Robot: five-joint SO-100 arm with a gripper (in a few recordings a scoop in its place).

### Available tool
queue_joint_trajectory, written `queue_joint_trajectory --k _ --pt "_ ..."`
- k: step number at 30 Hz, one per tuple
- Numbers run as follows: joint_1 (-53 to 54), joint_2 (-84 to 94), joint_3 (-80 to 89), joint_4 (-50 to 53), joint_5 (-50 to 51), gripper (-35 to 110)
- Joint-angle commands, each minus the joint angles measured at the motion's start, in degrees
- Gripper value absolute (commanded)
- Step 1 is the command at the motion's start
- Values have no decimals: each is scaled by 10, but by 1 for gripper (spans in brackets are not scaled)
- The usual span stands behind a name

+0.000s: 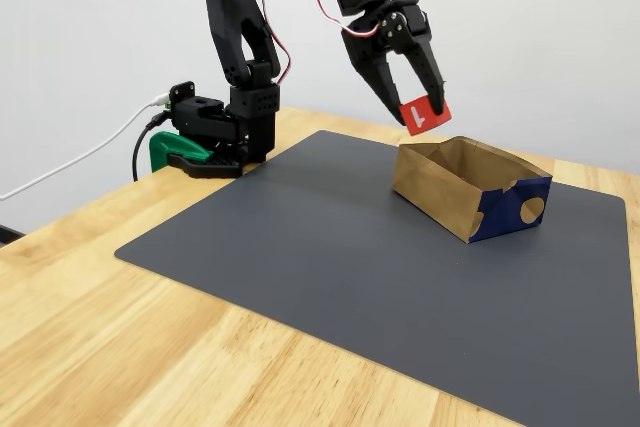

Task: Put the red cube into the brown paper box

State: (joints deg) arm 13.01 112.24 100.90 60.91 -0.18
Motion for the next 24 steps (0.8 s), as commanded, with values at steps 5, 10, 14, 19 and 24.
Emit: queue_joint_trajectory --k 5,10,14,19,24 --pt "-69 23 75 -158 13 0" --pt "-114 16 121 -209 33 0" --pt "-138 1 132 -221 45 0" --pt "-149 -24 145 -244 45 2" --pt "-142 -25 147 -243 83 23"
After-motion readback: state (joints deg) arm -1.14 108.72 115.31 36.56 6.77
